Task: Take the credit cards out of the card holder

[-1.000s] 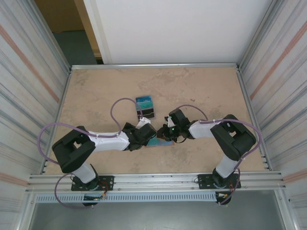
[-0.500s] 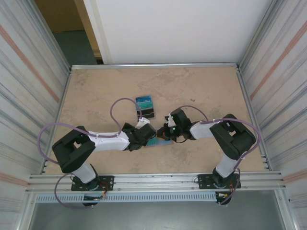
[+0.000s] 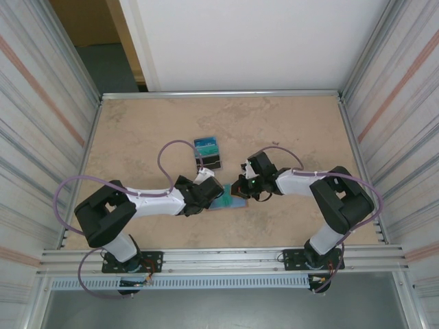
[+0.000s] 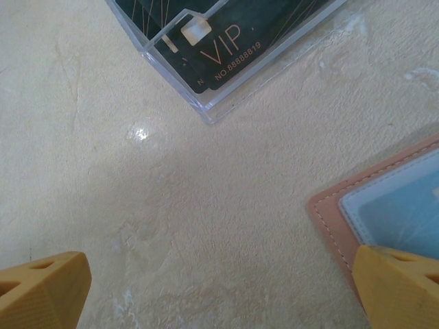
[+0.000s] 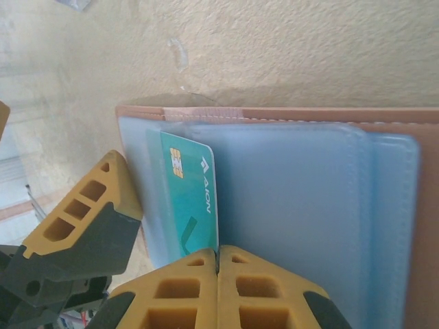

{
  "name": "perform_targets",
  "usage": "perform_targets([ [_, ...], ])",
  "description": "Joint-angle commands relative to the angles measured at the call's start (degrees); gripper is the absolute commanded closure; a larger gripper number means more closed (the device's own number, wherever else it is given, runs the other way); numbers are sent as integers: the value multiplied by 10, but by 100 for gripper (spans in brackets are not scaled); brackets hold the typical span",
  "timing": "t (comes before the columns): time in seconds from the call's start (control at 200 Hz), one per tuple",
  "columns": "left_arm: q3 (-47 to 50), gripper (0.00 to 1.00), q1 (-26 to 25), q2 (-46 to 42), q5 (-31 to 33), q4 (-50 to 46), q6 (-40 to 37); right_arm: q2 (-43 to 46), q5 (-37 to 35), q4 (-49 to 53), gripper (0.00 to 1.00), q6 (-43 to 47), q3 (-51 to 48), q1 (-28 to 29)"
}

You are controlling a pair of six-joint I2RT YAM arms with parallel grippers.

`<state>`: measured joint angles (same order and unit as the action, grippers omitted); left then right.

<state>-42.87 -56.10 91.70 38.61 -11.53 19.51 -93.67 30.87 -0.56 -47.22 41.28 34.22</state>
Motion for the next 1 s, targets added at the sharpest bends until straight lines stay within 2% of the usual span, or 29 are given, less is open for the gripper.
perform_targets([
  [0.0,4,1,0,0,-14,-38,-13,19,-26,59,100,31,20,-5],
  [0.391,-29,1,-2,-62,-48,-24,-53,14,-17,68,100,36,32,-6],
  [0.626,-57,1,-9,-11,-37,-11,-87,14,-17,84,100,44,40,-6],
  [0.997,-78,1,-16,33,-34,-17,-95,17,-21,137,100,67,59,-10],
])
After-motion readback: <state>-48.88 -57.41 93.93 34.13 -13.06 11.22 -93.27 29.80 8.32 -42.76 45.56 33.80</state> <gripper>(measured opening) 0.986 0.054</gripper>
